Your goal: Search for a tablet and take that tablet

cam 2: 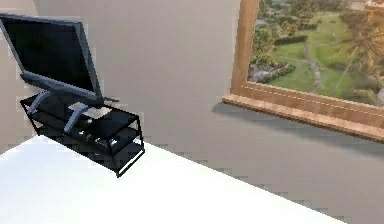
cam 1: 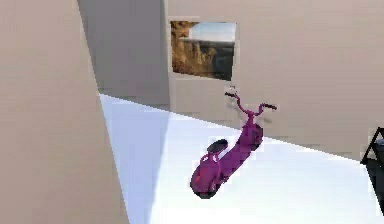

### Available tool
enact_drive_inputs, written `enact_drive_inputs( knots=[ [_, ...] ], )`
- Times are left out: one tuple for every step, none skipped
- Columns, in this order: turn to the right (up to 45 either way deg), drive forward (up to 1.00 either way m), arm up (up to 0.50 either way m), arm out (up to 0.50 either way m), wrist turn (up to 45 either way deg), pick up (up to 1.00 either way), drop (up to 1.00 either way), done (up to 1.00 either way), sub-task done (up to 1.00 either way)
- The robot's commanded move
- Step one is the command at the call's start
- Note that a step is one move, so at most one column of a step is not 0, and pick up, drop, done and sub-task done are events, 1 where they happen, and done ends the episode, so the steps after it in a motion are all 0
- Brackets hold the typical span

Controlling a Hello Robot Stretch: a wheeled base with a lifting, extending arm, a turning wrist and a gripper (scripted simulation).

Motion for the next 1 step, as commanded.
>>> enact_drive_inputs(
  knots=[
    [-6.0, 0.00, 0.00, 0.00, 0.0, 0.00, 0.00, 0.00, 0.00]
  ],
)
